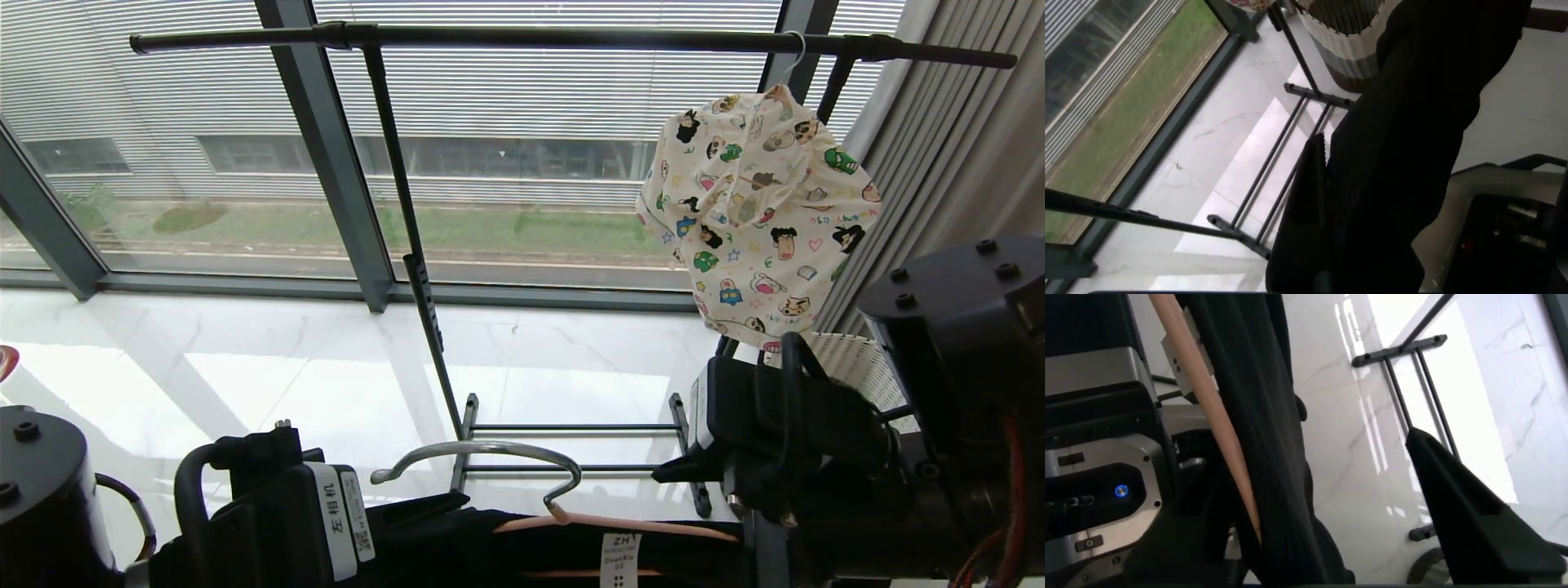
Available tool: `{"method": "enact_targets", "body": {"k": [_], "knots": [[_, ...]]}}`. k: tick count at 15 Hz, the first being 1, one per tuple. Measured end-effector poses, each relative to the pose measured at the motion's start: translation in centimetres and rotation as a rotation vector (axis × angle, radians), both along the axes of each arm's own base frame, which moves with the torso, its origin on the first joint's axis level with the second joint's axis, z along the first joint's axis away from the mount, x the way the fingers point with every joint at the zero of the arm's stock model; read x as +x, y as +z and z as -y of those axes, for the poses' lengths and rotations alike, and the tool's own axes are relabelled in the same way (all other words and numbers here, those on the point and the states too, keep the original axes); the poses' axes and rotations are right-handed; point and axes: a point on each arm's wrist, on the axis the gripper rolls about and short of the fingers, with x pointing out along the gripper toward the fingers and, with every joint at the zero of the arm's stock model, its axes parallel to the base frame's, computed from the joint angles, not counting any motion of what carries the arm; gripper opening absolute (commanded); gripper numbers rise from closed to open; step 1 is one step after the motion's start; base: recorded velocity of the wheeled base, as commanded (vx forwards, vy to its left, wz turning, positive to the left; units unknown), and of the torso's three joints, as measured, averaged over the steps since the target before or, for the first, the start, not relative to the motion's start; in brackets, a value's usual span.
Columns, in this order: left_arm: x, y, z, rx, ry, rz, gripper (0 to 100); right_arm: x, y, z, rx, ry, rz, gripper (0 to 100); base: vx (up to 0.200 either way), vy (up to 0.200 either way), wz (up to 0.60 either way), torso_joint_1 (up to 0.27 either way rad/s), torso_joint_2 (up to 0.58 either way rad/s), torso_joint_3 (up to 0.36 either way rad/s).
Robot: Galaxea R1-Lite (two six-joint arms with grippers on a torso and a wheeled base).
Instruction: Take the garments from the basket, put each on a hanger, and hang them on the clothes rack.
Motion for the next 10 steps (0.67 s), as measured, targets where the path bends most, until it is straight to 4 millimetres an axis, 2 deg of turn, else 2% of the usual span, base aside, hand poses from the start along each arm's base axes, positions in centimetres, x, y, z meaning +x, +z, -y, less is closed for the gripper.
{"method": "enact_targets", "body": {"k": [7,8,10], "knots": [[-0.01,0.11,0.0,-0.004,-0.001,0.004,0,0.1,0.1,0.09,0.002,0.0,0.016,0,0.0,0.0,0.0,0.0,0.0,0.0],[-0.02,0.07,0.0,-0.002,-0.001,0.003,100,0.14,0.18,0.05,0.01,0.0,0.021,0,0.0,0.0,0.0,0.0,0.0,0.0],[0.02,-0.01,-0.05,0.0,0.004,0.002,100,0.26,0.36,0.0,0.026,-0.006,0.033,0,0.0,0.0,0.0,0.0,0.0,0.0]]}}
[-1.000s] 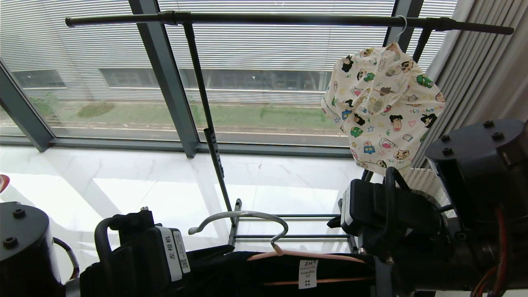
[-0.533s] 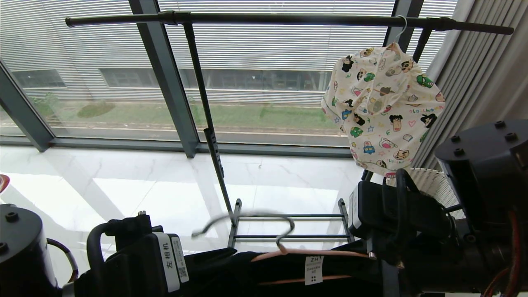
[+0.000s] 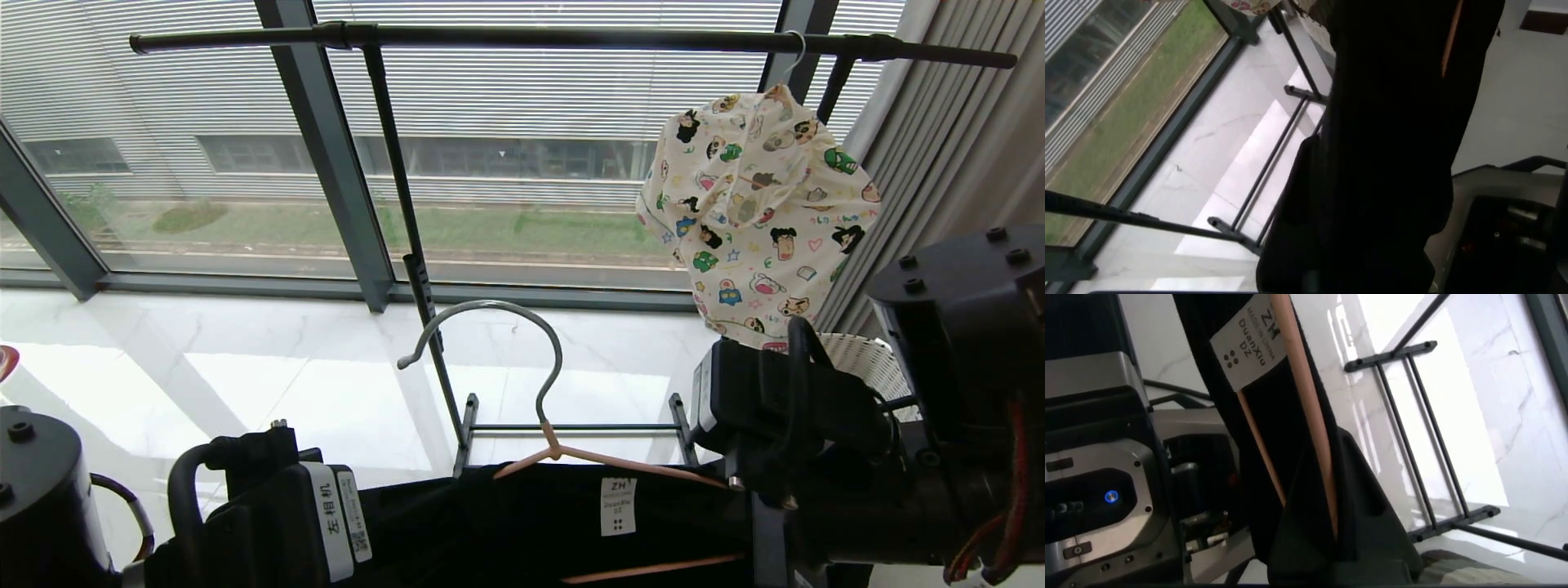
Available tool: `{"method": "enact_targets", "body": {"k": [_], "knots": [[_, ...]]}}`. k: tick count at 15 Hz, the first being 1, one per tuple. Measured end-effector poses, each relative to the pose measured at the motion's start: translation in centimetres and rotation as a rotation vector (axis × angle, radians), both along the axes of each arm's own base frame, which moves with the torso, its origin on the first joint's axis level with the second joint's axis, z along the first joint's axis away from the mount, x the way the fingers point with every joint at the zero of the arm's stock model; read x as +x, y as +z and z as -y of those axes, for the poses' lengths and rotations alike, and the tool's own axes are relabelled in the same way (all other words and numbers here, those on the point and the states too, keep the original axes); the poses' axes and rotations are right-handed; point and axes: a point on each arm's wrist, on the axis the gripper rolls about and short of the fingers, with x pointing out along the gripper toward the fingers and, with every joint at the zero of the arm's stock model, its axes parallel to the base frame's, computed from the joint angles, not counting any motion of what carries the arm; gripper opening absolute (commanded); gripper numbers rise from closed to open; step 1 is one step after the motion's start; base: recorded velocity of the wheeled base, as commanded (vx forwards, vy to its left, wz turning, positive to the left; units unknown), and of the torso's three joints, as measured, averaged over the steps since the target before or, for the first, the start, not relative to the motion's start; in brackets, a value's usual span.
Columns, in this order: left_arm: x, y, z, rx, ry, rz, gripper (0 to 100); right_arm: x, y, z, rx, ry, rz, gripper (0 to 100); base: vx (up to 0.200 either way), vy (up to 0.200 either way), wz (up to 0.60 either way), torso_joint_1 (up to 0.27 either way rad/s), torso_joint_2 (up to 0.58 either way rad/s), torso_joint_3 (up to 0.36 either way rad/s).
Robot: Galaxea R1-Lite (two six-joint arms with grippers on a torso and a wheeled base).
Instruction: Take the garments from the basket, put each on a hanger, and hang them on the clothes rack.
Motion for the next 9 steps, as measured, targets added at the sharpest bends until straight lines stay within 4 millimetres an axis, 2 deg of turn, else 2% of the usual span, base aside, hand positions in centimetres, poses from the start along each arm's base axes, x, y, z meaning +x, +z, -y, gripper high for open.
{"method": "enact_targets", "body": {"k": [3,7,9], "knots": [[0.5,-0.1,-0.5,0.003,0.045,-0.001,100,-0.2,0.7,0.5,0.005,0.009,0.065,0,0.0,0.0,0.0,0.0,0.0,0.0],[1.8,-0.6,-2.5,0.01,0.184,-0.013,100,-0.8,2.0,2.8,0.035,-0.011,0.144,0,0.0,0.0,0.0,0.0,0.0,0.0],[1.5,-1.2,-3.6,0.014,0.225,-0.023,100,-1.0,2.5,3.9,0.04,-0.016,0.183,0,0.0,0.0,0.0,0.0,0.0,0.0]]}}
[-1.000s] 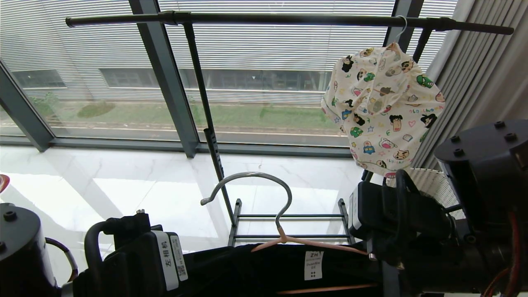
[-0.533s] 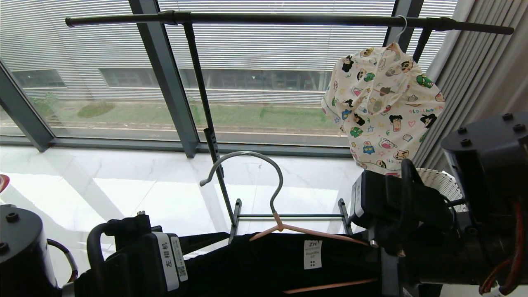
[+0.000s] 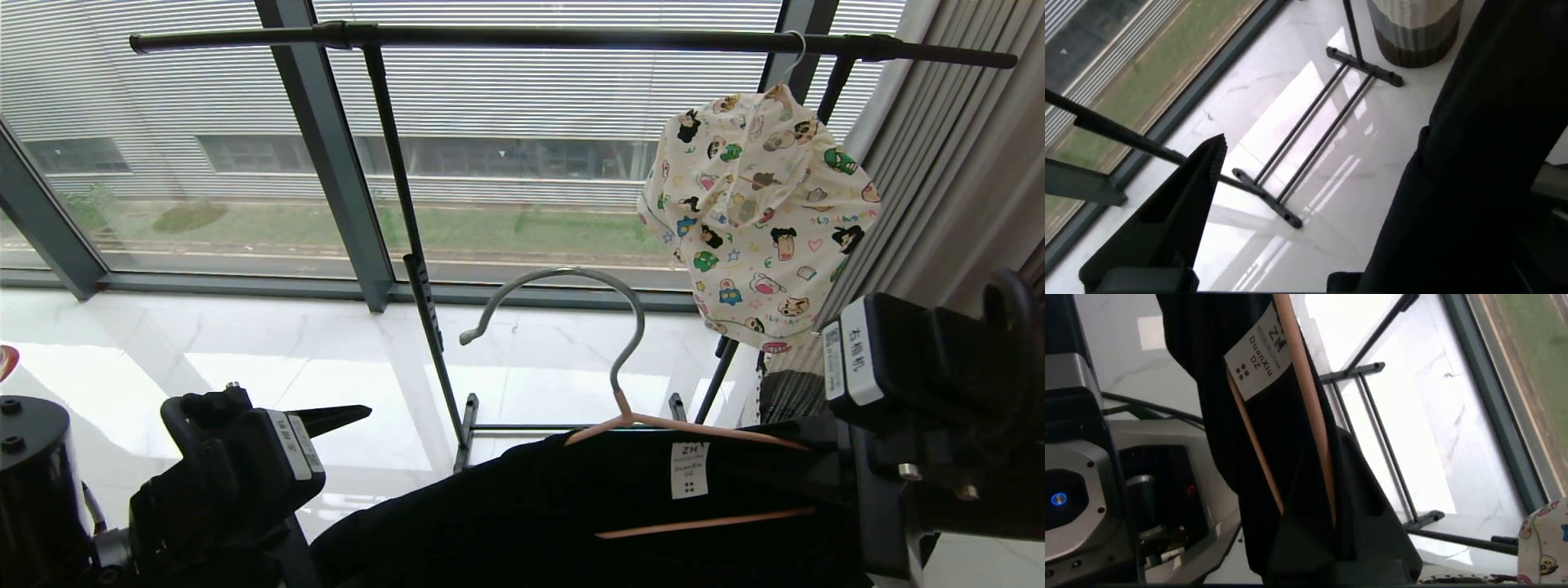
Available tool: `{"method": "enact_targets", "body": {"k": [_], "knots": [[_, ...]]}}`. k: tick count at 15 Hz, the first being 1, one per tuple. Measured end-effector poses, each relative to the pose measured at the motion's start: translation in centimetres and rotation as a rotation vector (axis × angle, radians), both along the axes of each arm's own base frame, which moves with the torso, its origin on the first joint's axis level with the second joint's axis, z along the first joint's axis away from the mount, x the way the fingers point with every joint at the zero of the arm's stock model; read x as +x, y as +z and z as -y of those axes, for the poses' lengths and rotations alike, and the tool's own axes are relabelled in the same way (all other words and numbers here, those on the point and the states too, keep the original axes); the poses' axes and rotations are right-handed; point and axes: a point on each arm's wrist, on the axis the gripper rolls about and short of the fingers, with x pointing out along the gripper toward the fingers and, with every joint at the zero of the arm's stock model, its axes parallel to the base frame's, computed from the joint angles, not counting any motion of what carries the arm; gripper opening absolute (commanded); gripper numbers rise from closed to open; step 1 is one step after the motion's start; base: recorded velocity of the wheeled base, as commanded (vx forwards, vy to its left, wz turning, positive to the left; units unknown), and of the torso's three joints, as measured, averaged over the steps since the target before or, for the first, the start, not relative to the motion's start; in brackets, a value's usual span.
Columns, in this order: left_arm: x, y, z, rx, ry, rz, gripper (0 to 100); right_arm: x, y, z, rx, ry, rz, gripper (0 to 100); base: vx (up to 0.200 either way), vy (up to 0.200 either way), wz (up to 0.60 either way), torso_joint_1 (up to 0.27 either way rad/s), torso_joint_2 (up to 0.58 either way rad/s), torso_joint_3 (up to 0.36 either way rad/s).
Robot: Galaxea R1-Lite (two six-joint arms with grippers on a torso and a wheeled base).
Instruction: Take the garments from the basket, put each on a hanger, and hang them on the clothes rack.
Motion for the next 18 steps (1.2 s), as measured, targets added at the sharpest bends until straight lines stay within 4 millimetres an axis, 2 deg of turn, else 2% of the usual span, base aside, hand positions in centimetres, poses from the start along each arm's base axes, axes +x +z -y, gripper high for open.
{"method": "enact_targets", "body": {"k": [4,8,11,18], "knots": [[-1.6,-0.5,-1.4,-0.042,0.024,-0.005,100,0.2,0.0,1.8,-0.001,-0.046,0.031,0,0.0,0.0,0.0,0.0,0.0,0.0],[-2.6,-0.3,-2.2,-0.099,0.033,0.0,100,0.2,0.0,2.3,0.005,-0.066,0.035,0,0.0,0.0,0.0,0.0,0.0,0.0],[-3.4,-1.7,-2.8,-0.076,0.038,-0.027,100,0.1,0.1,2.6,0.012,-0.07,0.041,0,0.0,0.0,0.0,0.0,0.0,0.0],[-2.4,-2.6,-3.9,-0.071,0.176,-0.083,100,-0.8,0.9,3.4,0.04,-0.044,0.083,0,0.0,0.0,0.0,0.0,0.0,0.0]]}}
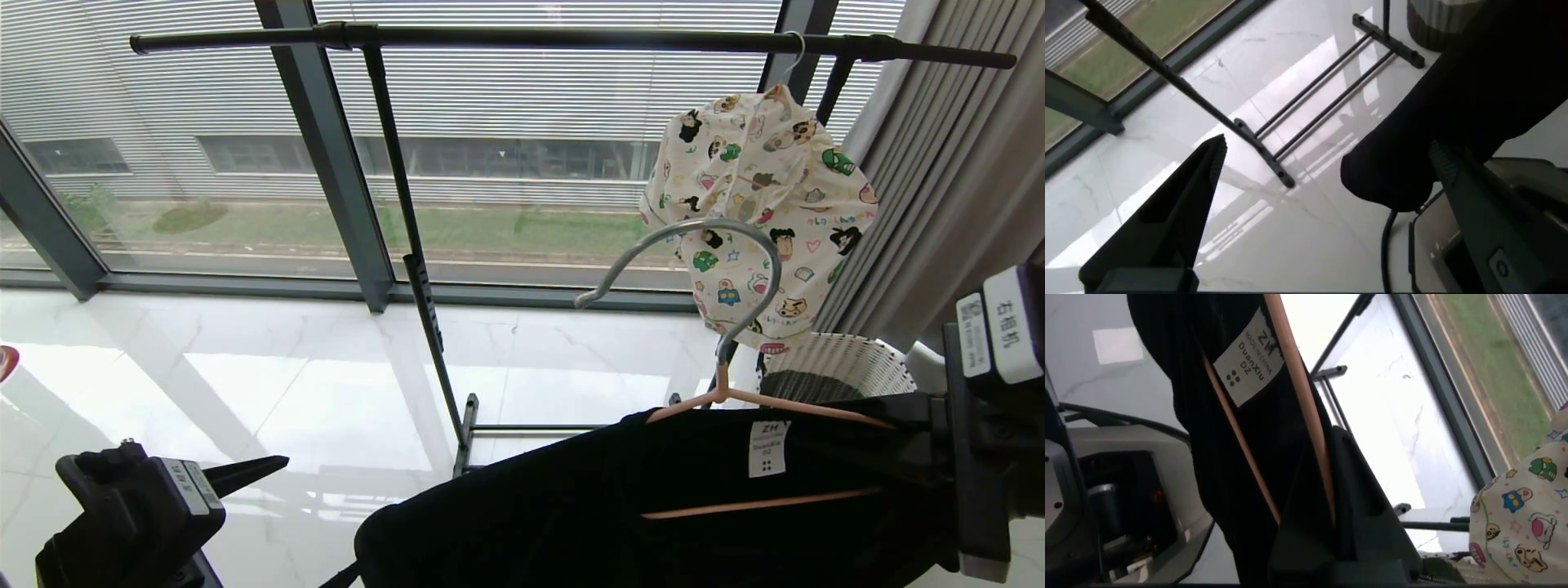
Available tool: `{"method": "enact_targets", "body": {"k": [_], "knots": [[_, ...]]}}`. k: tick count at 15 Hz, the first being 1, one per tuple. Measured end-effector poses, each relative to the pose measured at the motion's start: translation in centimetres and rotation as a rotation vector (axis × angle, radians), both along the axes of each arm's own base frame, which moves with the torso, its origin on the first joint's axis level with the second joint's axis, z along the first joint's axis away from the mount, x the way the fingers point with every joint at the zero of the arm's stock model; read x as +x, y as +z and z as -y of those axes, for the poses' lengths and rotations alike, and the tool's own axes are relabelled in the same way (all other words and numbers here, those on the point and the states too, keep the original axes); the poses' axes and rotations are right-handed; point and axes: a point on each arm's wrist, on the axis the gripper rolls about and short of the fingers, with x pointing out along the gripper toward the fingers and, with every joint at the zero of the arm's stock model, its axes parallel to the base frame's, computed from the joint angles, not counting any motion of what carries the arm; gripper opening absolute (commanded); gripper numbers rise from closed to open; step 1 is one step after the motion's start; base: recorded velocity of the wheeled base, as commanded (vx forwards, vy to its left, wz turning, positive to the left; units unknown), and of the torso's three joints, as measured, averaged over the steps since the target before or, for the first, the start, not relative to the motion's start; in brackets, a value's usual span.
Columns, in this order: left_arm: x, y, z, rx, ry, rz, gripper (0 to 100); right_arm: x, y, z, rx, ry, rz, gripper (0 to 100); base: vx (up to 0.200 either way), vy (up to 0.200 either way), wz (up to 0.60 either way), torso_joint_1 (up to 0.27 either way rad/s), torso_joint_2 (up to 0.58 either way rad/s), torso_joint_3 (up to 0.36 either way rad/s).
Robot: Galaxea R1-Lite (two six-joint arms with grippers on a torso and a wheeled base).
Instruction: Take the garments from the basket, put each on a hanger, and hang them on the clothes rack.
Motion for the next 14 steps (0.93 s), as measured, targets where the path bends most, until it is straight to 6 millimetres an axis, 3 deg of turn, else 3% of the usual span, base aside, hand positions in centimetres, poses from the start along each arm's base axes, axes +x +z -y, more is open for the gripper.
{"method": "enact_targets", "body": {"k": [6,14], "knots": [[-0.6,0.0,0.6,-0.057,-0.248,-0.026,100,-0.8,0.2,-0.3,-0.007,0.057,0.035,0,0.0,0.0,0.0,0.0,0.0,0.0],[-1.0,-1.0,0.5,0.051,-0.316,0.022,100,0.5,0.8,-0.8,0.05,0.013,0.08,0,0.0,0.0,0.0,0.0,0.0,0.0]]}}
